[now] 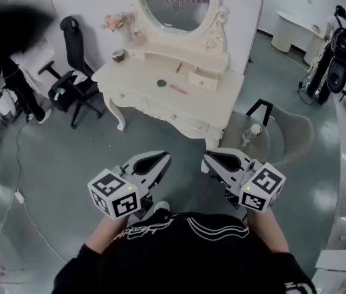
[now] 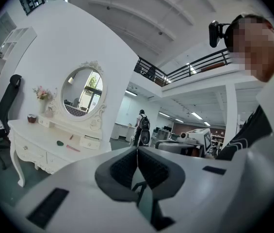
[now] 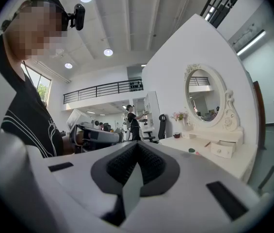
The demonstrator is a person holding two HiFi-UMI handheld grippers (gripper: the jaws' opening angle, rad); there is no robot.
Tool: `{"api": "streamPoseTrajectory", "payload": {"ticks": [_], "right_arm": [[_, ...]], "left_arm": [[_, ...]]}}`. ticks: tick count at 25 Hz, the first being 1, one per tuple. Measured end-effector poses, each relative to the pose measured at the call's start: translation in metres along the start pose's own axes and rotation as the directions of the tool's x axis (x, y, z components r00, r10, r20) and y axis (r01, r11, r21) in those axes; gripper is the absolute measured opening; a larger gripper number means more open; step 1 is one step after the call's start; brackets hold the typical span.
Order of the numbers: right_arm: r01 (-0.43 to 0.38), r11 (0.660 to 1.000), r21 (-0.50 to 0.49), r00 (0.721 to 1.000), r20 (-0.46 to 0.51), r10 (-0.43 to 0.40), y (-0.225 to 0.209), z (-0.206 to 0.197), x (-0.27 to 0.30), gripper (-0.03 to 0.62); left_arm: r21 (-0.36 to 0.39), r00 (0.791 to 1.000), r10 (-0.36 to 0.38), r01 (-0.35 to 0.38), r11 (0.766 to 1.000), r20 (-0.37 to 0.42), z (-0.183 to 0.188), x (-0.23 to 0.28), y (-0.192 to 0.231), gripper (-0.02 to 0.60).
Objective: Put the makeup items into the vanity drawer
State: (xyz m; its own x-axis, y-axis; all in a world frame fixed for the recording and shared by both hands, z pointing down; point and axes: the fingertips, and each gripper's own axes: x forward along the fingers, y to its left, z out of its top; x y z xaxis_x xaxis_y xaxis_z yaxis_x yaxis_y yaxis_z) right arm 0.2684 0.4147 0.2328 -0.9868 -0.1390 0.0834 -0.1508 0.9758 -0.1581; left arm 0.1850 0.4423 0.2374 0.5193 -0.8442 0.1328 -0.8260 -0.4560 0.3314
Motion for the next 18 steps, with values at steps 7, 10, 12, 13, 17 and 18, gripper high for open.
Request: {"api": "streamPoseTrajectory", "payload": {"ticks": [7,10,12,13,17,18], "right_arm": [[0.022,1.0,0.013,1.0,0.007,-0.022,-0.003,-0.001,-0.022,0.025],[0.023,1.0,0.015,1.0,-0.015,-0.022,-0.003,-0.009,-0.026,0.026],[0.042,0.999,-0.009,0.999,-0.027,-0.042,-0.005,-0.013,-0.028,0.026],[0.056,0.998,-0.017,0.998,-0.028,-0.057,-0.007,-0.014,-0.029,0.028],[0.067,0.998,0.005,0.997,-0.032,-0.066,-0.016,-0.015,-0.025,0.05],[0.061,0.998,0.006,0.997,-0.04,-0.061,-0.018,-0.016,-0.023,0.09]], "left_arm": [[0.015,1.0,0.029,-0.029,0.999,-0.012,-0.005,0.005,-0.014,0.026],[0.003,0.998,0.048,-0.048,0.999,-0.027,-0.011,0.006,-0.014,0.026],[0.003,0.998,0.05,-0.05,0.999,-0.031,-0.014,0.006,-0.017,0.026],[0.006,0.998,0.052,-0.052,0.999,-0.032,-0.014,0.006,-0.018,0.025],[0.001,0.996,0.072,-0.072,0.997,-0.05,-0.015,0.005,-0.012,0.026],[-0.004,0.996,0.076,-0.077,0.997,-0.054,-0.016,0.005,-0.01,0.026]]}}
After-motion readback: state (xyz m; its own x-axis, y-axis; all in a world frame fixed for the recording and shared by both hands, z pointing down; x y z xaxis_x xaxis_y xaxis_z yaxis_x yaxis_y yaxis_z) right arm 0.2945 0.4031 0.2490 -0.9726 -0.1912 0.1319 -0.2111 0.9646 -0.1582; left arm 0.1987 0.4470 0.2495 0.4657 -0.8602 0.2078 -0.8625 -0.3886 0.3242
